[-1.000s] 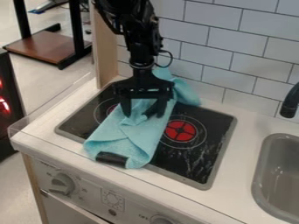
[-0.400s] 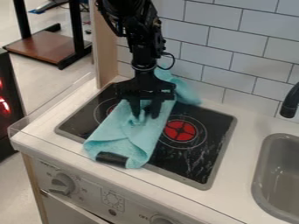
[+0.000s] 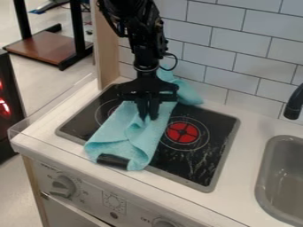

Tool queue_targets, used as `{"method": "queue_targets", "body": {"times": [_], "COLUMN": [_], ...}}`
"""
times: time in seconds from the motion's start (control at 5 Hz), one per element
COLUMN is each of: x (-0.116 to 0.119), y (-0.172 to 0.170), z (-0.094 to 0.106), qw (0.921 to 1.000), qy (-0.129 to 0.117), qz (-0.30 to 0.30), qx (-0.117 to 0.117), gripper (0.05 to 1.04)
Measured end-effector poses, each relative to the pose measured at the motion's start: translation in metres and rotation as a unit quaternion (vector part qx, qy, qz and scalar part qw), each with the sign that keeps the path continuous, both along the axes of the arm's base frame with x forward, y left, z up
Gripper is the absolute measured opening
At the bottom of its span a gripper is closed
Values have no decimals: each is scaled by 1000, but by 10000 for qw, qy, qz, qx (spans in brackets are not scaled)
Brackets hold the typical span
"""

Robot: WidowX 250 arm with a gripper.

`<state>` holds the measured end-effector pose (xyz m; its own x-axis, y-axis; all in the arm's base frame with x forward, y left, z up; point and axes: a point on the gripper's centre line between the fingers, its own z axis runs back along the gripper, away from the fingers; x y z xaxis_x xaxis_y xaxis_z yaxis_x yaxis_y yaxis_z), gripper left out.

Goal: Unfold the cloth from bottom left to top right

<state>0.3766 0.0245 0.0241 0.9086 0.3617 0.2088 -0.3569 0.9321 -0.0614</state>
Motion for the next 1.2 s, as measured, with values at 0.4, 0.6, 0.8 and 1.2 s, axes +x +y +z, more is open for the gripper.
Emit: {"method": "queue_targets", "body": {"times": [0.4,0.6,0.8,1.2], "x": [-2,-3,-3,-9], "y": [-6,-14,-37,-87], "z": [0,8,11,23], "qw": [9998,9991,9985,9953], "qy": [70,55,31,-64], "qz": [-36,2,-225,-695], "qx": [-189,-422,-497,-672], "gripper": [53,53,53,53]}}
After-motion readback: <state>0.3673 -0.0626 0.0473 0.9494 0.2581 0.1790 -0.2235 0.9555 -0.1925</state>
